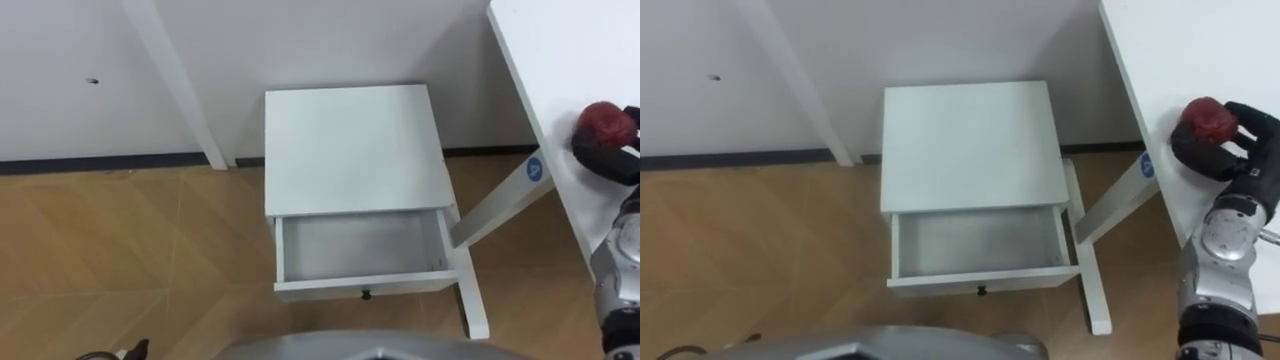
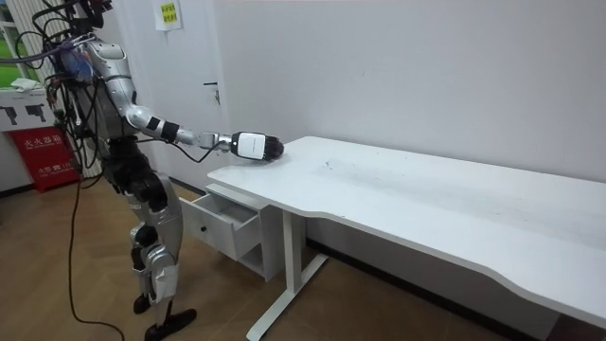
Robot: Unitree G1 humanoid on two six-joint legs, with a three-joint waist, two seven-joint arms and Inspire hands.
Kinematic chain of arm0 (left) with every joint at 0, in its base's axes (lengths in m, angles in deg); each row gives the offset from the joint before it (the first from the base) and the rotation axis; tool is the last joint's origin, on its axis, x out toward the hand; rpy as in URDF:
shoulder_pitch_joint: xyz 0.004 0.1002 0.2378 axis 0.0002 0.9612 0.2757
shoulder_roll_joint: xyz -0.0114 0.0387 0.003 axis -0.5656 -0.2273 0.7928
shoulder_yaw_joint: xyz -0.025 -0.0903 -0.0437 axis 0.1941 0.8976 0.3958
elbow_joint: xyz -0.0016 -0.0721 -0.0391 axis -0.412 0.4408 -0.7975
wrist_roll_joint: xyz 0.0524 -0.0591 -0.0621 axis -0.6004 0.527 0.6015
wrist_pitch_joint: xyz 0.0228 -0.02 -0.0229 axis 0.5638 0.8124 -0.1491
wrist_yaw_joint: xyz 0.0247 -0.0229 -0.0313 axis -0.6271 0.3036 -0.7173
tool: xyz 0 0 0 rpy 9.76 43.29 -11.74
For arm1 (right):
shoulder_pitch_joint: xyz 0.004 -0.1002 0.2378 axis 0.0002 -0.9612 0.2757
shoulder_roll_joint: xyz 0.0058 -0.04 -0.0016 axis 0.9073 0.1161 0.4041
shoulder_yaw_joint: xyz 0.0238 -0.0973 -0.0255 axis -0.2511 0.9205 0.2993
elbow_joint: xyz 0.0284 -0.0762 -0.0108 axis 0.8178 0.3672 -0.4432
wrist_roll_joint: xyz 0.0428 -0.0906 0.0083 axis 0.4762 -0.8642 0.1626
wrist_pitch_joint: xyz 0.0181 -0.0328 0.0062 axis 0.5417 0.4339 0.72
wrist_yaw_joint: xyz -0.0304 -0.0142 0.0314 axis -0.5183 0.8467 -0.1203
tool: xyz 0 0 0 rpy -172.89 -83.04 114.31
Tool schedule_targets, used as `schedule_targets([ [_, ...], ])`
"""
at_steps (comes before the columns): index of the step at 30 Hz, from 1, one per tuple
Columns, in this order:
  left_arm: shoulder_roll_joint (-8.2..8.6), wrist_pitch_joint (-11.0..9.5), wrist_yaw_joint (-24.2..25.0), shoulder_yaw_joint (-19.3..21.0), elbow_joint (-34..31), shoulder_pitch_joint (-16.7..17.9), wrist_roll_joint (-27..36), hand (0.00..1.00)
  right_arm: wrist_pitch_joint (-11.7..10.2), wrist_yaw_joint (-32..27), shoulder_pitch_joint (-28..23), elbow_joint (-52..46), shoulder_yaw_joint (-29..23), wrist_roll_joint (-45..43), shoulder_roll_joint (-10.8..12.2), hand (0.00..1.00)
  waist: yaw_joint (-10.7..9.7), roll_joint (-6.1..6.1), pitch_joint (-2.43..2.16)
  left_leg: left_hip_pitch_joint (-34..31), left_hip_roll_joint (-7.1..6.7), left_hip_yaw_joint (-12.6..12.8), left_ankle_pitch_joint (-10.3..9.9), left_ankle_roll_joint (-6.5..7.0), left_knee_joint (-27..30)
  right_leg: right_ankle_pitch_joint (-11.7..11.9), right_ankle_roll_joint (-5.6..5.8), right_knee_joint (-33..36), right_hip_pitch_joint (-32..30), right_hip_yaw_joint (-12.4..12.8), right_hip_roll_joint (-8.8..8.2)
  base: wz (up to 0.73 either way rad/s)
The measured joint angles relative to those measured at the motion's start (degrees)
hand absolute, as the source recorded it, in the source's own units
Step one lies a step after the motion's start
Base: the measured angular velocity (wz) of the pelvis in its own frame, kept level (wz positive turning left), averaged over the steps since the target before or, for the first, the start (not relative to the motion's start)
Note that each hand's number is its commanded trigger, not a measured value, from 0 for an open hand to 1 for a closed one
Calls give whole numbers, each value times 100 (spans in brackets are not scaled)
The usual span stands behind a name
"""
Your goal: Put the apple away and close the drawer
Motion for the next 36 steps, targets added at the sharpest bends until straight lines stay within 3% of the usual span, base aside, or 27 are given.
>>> schedule_targets([
  [9,5,7,175,-25,-28,-70,-1,0,126,335,2,-122,173,-65,2,100,126,-90,41,-79,62,-6,-7,7,91,0,-1,79,-13,-24,0,0],
  [15,4,6,201,-51,-56,-151,-154,0,261,870,-14,-762,860,-132,-2,100,136,-12,42,-175,45,2,-6,10,107,7,-12,103,-85,-26,9,0],
  [18,2,-15,206,-122,-53,-233,-180,0,308,1379,-13,-1255,1318,-543,-3,100,175,-20,40,-174,37,-3,-6,10,102,7,-12,110,-98,-27,10,0],
  [25,1,-60,231,-301,-43,-248,-386,0,310,2076,-18,-1660,1764,-927,16,100,177,-67,51,-180,11,-108,-6,10,149,9,-10,67,-52,-125,-4,8],
  [33,-2,-43,234,-363,155,-460,-389,0,328,2798,-255,-1925,1826,-948,32,100,264,-71,47,-272,43,-171,-6,10,200,9,-10,65,-89,-190,-4,3],
  [36,-4,-1,245,-362,144,-553,-393,0,501,3035,-417,-1921,1853,-1164,32,100,318,-86,36,-271,50,-162,-6,10,196,9,-10,67,-90,-200,-5,0],
])
